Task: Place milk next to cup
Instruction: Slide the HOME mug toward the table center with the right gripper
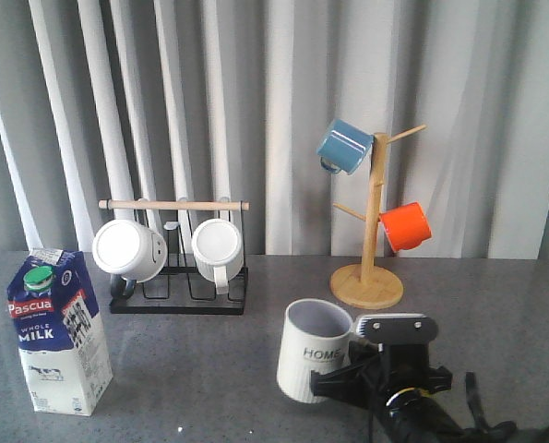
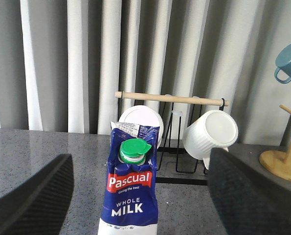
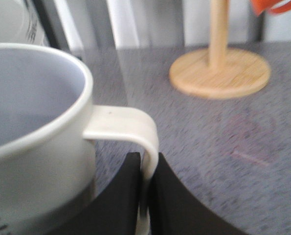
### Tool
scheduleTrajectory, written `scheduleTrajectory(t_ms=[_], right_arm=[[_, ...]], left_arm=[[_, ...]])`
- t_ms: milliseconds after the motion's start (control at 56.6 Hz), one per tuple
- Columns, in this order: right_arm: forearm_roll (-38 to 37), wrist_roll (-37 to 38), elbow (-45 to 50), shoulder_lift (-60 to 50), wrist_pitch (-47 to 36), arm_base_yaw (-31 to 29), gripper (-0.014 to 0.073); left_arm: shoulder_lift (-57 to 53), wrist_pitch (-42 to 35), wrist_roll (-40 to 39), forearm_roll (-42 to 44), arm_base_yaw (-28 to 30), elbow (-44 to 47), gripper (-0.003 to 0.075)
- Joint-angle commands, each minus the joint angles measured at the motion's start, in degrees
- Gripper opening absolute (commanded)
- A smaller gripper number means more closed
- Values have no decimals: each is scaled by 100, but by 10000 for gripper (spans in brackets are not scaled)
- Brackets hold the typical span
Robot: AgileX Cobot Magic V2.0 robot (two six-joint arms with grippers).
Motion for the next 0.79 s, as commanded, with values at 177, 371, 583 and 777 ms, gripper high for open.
scheduleTrajectory(t_ms=[177, 371, 583, 777], right_arm=[[841, -771, -358, 163, -648, 379, 43], [846, -781, -358, 153, -520, 378, 129], [736, -801, -342, 110, -472, 378, 280], [428, -801, -337, -112, 128, 378, 335]], left_arm=[[-48, -439, -24, -19, -28, -205, 534], [-48, -439, -24, -19, -28, -205, 534], [-48, -439, -24, -19, -28, -205, 534], [-48, -439, -24, -19, -28, -205, 534]])
